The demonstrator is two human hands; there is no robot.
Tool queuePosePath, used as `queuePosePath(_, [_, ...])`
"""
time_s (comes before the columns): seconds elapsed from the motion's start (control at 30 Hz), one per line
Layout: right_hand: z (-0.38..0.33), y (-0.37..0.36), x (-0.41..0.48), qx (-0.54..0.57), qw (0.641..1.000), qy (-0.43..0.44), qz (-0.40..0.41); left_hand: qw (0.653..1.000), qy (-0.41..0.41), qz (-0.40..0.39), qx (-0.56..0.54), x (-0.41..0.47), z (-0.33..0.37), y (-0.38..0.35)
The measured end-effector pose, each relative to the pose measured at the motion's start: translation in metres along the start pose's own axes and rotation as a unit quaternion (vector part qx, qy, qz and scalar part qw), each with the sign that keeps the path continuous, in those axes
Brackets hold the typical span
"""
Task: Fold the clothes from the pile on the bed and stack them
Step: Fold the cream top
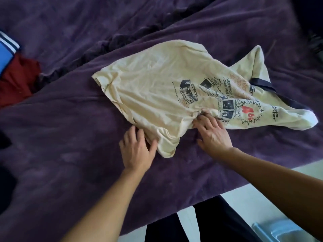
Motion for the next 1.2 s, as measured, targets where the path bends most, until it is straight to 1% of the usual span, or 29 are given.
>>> queuePosePath(0.07, [0.007, -0.007, 0.010, 0.005, 1.000, -0.010, -0.011, 0.994, -0.097, 0.043, -0.032, -0.017, 0.024, -0.008])
queuePosePath(0.1, [0.010, -0.008, 0.015, 0.013, 1.000, -0.008, 0.009, 0.990, -0.134, 0.036, -0.034, -0.023, 0.033, -0.014])
queuePosePath(0.13, [0.014, -0.007, 0.019, 0.026, 0.999, -0.004, 0.045, 0.988, -0.154, 0.015, -0.024, -0.026, 0.039, -0.020])
queuePosePath(0.2, [0.021, 0.002, 0.025, 0.054, 0.992, -0.003, 0.118, 0.989, -0.145, -0.036, 0.014, -0.025, 0.040, -0.028])
queuePosePath(0.27, [0.028, 0.009, 0.028, 0.090, 0.987, -0.017, 0.133, 0.992, -0.121, -0.036, 0.016, -0.015, 0.038, -0.025])
queuePosePath(0.33, [0.035, 0.022, 0.027, 0.118, 0.981, -0.024, 0.152, 0.993, -0.114, -0.017, -0.026, 0.001, 0.034, -0.012])
queuePosePath(0.4, [0.041, 0.040, 0.020, 0.120, 0.975, -0.029, 0.185, 0.992, -0.110, -0.011, -0.065, 0.021, 0.025, 0.010])
queuePosePath(0.47, [0.045, 0.054, 0.006, 0.110, 0.974, -0.032, 0.194, 0.991, -0.119, -0.022, -0.055, 0.037, 0.007, 0.036])
queuePosePath(0.5, [0.043, 0.058, -0.003, 0.104, 0.976, -0.030, 0.191, 0.990, -0.126, -0.042, -0.037, 0.041, -0.004, 0.047])
queuePosePath(0.53, [0.039, 0.062, -0.012, 0.095, 0.978, -0.022, 0.187, 0.988, -0.130, -0.084, -0.015, 0.043, -0.016, 0.055])
queuePosePath(0.6, [0.021, 0.061, -0.033, 0.066, 0.985, 0.021, 0.156, 0.965, -0.126, -0.222, 0.059, 0.036, -0.033, 0.066])
queuePosePath(0.63, [0.011, 0.055, -0.043, 0.055, 0.992, 0.039, 0.109, 0.947, -0.133, -0.274, 0.099, 0.029, -0.039, 0.069])
queuePosePath(0.67, [0.000, 0.045, -0.052, 0.040, 0.997, 0.049, 0.039, 0.930, -0.150, -0.306, 0.135, 0.020, -0.043, 0.069])
queuePosePath(0.7, [-0.010, 0.034, -0.062, 0.023, 0.998, 0.048, -0.034, 0.915, -0.172, -0.325, 0.167, 0.010, -0.046, 0.067])
queuePosePath(0.73, [-0.017, 0.024, -0.071, 0.012, 0.996, 0.037, -0.075, 0.902, -0.189, -0.336, 0.195, 0.001, -0.050, 0.065])
queuePosePath(0.77, [-0.020, 0.018, -0.079, 0.017, 0.996, 0.016, -0.083, 0.892, -0.199, -0.340, 0.222, -0.005, -0.053, 0.061])
queuePosePath(0.8, [-0.020, 0.016, -0.084, 0.031, 0.997, -0.012, -0.069, 0.887, -0.201, -0.338, 0.242, -0.010, -0.055, 0.059])
queuePosePath(0.83, [-0.018, 0.017, -0.088, 0.048, 0.997, -0.043, -0.039, 0.891, -0.201, -0.325, 0.248, -0.013, -0.054, 0.056])
queuePosePath(0.87, [-0.013, 0.020, -0.092, 0.063, 0.995, -0.073, -0.002, 0.901, -0.202, -0.301, 0.237, -0.015, -0.051, 0.054])
queuePosePath(0.93, [0.006, 0.028, -0.100, 0.062, 0.989, -0.124, 0.058, 0.929, -0.219, -0.237, 0.183, -0.023, -0.035, 0.048])
queuePosePath(0.97, [0.018, 0.033, -0.104, 0.050, 0.986, -0.144, 0.074, 0.939, -0.229, -0.210, 0.146, -0.028, -0.023, 0.044])
queuePosePath(1.03, [0.051, 0.042, -0.111, 0.037, 0.974, -0.202, 0.094, 0.947, -0.249, -0.187, 0.082, -0.045, 0.006, 0.035])
queuePosePath(1.1, [0.093, 0.052, -0.117, 0.040, 0.943, -0.305, 0.126, 0.946, -0.268, -0.176, 0.038, -0.063, 0.035, 0.023])
queuePosePath(1.2, [0.154, 0.066, -0.118, 0.071, 0.872, -0.456, 0.165, 0.948, -0.291, -0.126, 0.022, -0.079, 0.077, 0.006])
Point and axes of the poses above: each hand's wrist, its own x-axis towards the middle knuckle, its own y-axis out of the back of the hand, z = x × y, the point moved 4 cm from there along x, towards the middle knuckle, and after that the axes turned 12 degrees about z, right-handed, at the moved point
